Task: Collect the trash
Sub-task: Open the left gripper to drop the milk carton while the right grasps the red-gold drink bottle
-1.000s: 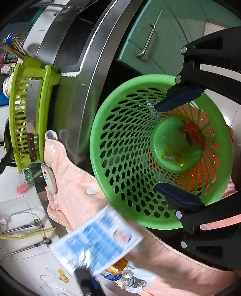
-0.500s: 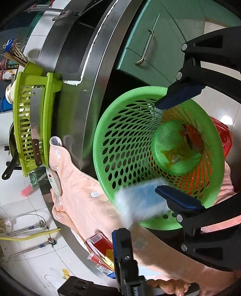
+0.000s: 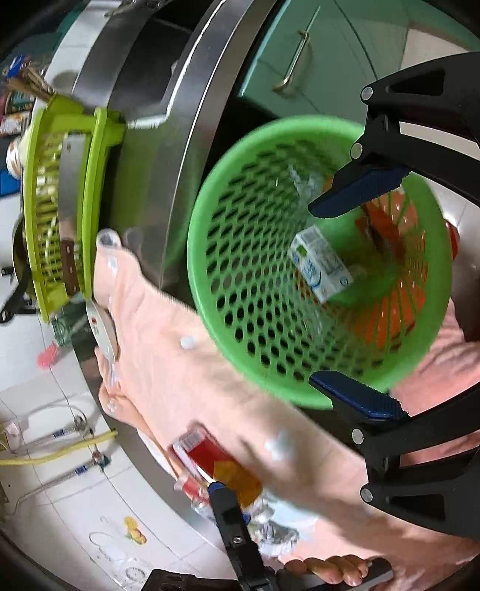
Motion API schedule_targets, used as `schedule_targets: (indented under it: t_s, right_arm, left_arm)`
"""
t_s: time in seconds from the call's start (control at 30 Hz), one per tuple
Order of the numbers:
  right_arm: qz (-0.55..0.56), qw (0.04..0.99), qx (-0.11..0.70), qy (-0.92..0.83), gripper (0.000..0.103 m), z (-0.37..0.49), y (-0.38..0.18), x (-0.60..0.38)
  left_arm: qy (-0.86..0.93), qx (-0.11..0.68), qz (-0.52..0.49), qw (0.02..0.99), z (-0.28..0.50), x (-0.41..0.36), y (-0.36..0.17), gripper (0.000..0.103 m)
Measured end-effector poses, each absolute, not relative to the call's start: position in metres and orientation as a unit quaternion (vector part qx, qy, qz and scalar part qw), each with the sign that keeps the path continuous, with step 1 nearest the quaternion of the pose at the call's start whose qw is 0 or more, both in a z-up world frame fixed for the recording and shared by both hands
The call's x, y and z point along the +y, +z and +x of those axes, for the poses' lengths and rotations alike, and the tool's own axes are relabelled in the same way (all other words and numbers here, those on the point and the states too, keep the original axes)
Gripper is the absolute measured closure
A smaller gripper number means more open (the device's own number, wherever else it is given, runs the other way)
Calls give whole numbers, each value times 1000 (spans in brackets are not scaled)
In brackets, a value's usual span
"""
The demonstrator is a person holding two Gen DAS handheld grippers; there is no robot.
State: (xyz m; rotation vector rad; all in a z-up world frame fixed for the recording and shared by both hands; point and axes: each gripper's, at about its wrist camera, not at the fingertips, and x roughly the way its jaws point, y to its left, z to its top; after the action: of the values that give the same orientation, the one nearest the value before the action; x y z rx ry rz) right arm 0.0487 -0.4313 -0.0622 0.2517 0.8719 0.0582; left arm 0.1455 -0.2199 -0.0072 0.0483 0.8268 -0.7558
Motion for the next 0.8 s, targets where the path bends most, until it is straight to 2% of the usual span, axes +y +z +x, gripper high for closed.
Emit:
schedule_targets:
  t_s: [0.4, 0.8]
  right_arm:
    - [175, 859, 458, 147, 21, 114, -33, -328]
    - [240, 826, 493, 130, 21, 203, -22, -264]
  left_arm:
    - [-260, 380, -23, 888, 178, -98, 13, 41]
    - [-223, 386, -58, 893, 193, -33, 0, 41]
